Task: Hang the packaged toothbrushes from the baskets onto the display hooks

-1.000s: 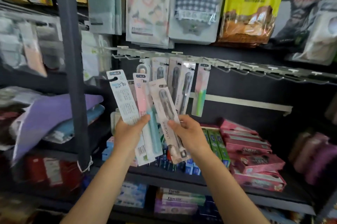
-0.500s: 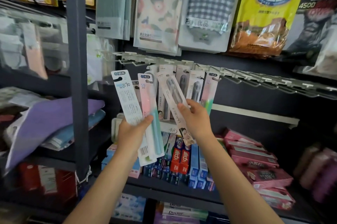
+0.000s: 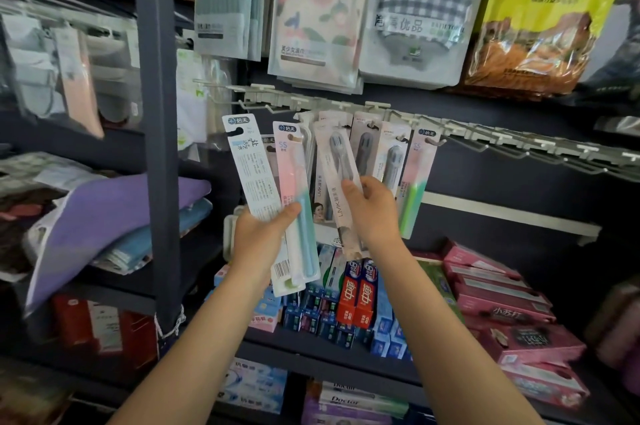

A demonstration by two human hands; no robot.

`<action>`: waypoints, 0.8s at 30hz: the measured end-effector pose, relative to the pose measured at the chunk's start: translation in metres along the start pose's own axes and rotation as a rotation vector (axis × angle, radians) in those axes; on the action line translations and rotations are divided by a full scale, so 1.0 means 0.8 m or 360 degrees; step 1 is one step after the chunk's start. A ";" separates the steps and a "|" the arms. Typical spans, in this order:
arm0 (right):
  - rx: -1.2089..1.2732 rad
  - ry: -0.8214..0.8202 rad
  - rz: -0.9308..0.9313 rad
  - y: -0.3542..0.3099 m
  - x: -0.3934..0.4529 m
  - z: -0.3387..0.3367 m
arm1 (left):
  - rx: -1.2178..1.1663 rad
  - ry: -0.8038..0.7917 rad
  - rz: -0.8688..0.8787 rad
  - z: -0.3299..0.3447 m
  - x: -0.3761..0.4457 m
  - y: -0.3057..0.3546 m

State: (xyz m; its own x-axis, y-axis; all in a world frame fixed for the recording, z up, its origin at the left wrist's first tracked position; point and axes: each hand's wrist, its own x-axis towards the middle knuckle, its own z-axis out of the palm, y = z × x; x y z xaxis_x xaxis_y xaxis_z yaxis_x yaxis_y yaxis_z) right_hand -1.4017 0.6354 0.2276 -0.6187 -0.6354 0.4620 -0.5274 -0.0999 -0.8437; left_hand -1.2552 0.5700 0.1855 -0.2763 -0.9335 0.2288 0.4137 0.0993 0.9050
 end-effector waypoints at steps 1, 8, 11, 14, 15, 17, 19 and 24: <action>-0.0010 0.0016 0.0023 0.003 0.001 0.002 | -0.0001 -0.0009 0.0004 0.000 0.002 0.000; 0.0021 0.0118 0.0141 0.012 0.021 0.022 | -0.0002 -0.0047 0.0014 0.001 0.013 -0.006; 0.0019 0.0114 0.0281 0.012 0.038 0.031 | 0.0019 -0.0062 -0.0019 0.000 0.014 -0.011; -0.0106 0.0074 0.0361 0.024 0.046 0.037 | 0.0032 -0.0110 -0.0039 -0.003 0.013 -0.013; -0.0143 0.0057 0.0361 0.029 0.043 0.037 | 0.0022 -0.0130 -0.0041 -0.005 0.013 -0.013; -0.0186 0.0095 0.0296 0.033 0.027 0.035 | -0.0011 -0.0178 -0.0050 -0.009 0.011 -0.012; -0.0119 0.0163 0.0144 0.029 0.002 0.030 | -0.0047 -0.0233 -0.0064 -0.012 0.009 -0.011; 0.0126 -0.0399 -0.0016 0.012 -0.044 0.022 | -0.0065 -0.0292 -0.0074 -0.003 -0.001 -0.005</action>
State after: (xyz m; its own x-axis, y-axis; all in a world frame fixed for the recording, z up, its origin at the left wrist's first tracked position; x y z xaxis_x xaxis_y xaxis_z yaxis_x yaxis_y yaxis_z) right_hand -1.3746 0.6433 0.1981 -0.4445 -0.8031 0.3967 -0.4795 -0.1608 -0.8627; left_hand -1.2540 0.5696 0.1809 -0.4481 -0.8578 0.2518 0.4304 0.0399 0.9018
